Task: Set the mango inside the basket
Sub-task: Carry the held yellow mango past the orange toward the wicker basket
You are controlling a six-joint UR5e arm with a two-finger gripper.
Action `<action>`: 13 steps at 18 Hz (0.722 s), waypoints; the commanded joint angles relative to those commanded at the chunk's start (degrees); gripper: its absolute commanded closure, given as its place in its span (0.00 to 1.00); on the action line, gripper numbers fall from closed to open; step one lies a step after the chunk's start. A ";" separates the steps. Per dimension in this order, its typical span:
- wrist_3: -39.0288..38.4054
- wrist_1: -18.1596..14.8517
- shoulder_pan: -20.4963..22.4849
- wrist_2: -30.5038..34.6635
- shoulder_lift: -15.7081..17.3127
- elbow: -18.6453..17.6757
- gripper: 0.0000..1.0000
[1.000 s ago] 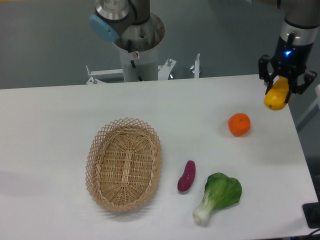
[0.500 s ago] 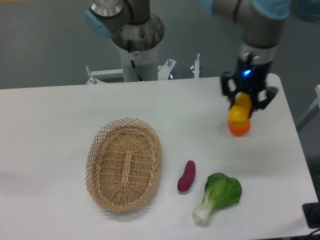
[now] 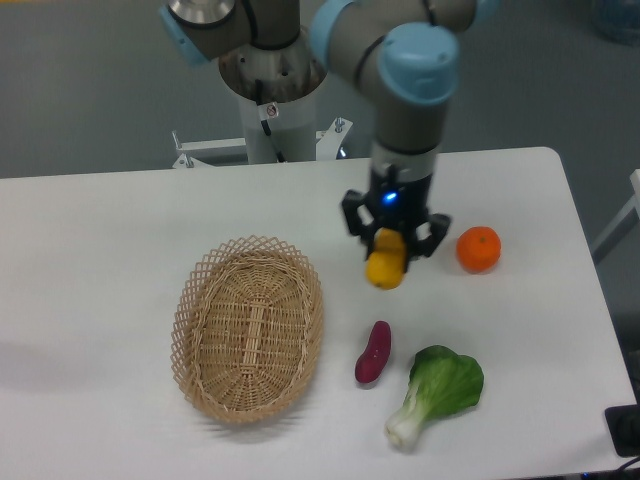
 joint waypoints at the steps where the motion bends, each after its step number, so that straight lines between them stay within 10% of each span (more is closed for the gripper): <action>1: -2.20 0.53 -1.49 0.87 -0.44 -0.09 0.46; 13: -14.96 6.69 -14.07 4.83 -8.79 -1.23 0.46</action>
